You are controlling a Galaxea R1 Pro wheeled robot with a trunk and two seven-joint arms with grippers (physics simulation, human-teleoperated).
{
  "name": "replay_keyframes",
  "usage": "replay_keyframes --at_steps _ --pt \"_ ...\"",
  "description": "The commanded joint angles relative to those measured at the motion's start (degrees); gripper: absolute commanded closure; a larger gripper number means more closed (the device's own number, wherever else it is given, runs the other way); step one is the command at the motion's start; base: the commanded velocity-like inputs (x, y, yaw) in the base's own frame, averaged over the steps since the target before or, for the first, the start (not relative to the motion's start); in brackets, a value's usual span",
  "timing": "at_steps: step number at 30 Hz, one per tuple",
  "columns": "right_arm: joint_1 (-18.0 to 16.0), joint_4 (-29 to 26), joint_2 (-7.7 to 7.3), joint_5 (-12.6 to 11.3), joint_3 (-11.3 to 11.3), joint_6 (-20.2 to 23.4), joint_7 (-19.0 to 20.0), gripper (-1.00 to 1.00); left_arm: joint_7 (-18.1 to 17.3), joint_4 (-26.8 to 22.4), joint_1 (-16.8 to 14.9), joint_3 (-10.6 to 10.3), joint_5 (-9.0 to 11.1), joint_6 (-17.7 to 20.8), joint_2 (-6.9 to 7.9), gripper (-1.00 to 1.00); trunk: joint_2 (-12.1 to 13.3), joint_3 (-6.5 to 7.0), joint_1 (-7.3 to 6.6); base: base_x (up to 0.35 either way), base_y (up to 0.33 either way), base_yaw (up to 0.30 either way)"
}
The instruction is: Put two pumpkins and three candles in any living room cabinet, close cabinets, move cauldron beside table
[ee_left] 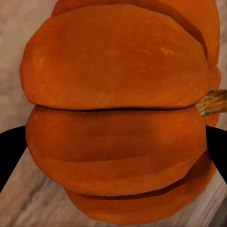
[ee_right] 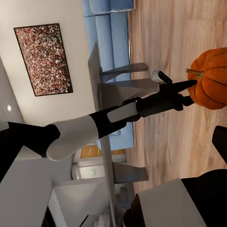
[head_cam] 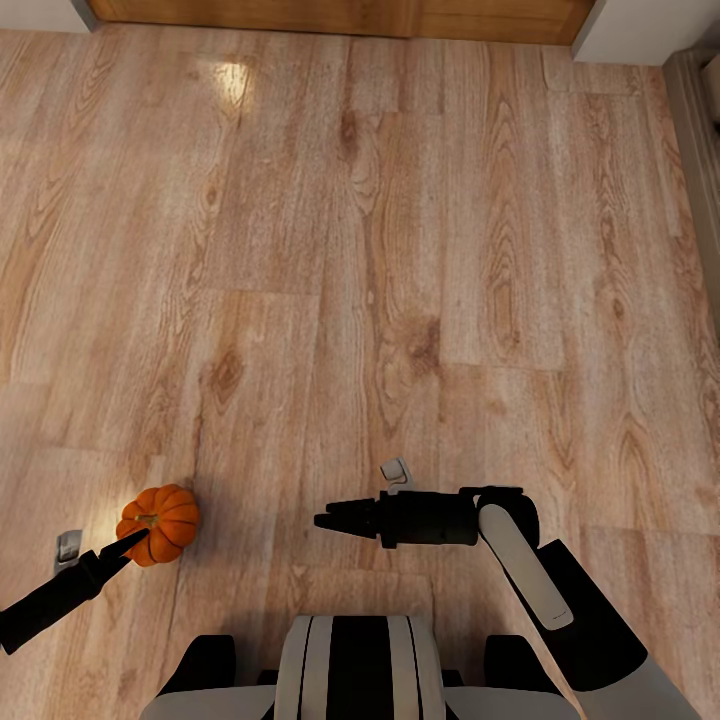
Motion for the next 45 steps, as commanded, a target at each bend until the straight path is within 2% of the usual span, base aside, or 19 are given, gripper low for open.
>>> replay_keyframes --at_steps 1,12,26,31,34,40,45 --pt "0.0 0.0 -0.03 0.0 0.0 0.2 0.2 -1.00 -0.1 0.0 0.0 0.0 0.2 0.4 0.02 1.00 0.0 -0.02 -0.01 0.000 0.000 0.000" --pt "0.0 0.2 -0.03 0.1 -0.2 0.2 0.4 -1.00 -0.1 -0.1 0.0 0.0 0.3 0.4 0.00 1.00 0.0 -0.02 -0.01 0.000 0.000 0.000" --pt "0.0 0.6 -0.03 0.4 -0.2 0.1 0.4 -1.00 -0.2 -0.3 0.0 -0.1 0.3 0.4 0.40 1.00 0.2 3.08 -0.37 0.000 0.000 0.000" --pt "0.0 1.0 -0.03 0.2 -0.3 0.0 0.4 -1.00 -2.2 -3.3 0.3 0.1 0.1 0.4 0.79 1.00 0.2 4.19 -0.50 0.000 0.000 0.000" --pt "0.0 1.7 0.01 0.0 -0.4 -2.2 0.1 -1.00 -2.5 -3.7 0.3 0.2 0.1 0.4 0.92 1.00 0.3 4.85 -0.57 0.000 0.000 0.000" --pt "0.0 2.4 -0.15 -0.2 -0.5 -3.9 -3.6 -1.00 -2.6 -8.2 0.5 0.3 0.2 0.5 1.97 1.00 0.4 6.18 -0.73 0.000 0.000 0.000" --pt "0.0 3.0 -0.09 -0.2 -1.2 -4.5 -4.9 -1.00 -2.6 -10.3 0.6 0.4 0.2 0.5 2.27 1.00 0.4 7.29 -0.86 0.000 0.000 0.000"
